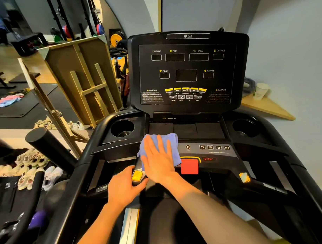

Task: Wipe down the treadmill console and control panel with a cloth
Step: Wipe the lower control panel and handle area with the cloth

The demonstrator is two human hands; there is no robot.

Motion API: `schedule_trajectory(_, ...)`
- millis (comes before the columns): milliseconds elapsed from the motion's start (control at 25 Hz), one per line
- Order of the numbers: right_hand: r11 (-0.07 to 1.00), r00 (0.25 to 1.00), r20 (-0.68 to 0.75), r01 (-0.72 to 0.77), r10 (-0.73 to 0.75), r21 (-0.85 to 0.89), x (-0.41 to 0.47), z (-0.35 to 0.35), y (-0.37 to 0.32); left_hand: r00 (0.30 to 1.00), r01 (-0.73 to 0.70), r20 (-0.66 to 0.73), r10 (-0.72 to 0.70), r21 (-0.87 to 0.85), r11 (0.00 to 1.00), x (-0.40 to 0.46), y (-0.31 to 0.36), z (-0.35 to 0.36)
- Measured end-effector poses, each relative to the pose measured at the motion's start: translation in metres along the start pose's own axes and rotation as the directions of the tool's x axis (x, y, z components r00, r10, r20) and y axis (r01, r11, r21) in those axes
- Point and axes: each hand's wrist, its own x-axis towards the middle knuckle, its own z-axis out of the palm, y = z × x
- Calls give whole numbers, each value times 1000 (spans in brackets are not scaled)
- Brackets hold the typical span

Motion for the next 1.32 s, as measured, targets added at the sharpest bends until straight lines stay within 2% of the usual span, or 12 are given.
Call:
schedule_trajectory(120,989,987,67,146,-147,14,-8,0,2,1000,-15,-8,15,-16,1000,0,0,0)
schedule_trajectory(200,970,968,66,244,-242,-19,-10,5,6,1000,-28,-14,27,-25,999,1,-1,1)
schedule_trajectory(320,956,957,3,289,-290,60,-13,6,20,999,-32,-12,31,-23,999,0,-1,1)
schedule_trajectory(440,974,975,18,224,-223,-29,-29,-4,37,999,-33,-16,33,13,999,0,-1,-1)
schedule_trajectory(560,985,985,-1,170,-170,-30,-44,-13,55,999,-33,-7,33,24,999,0,2,-3)
schedule_trajectory(760,999,1000,-21,-7,6,-43,-76,-26,104,999,-5,35,6,-6,1000,-2,4,-5)
schedule_trajectory(1040,965,965,-138,-238,223,-109,-129,-29,167,1000,12,29,-13,28,1000,-1,8,-5)
schedule_trajectory(1320,933,905,-341,-322,253,-162,-166,-24,193,998,27,50,-27,0,1000,1,9,-6)
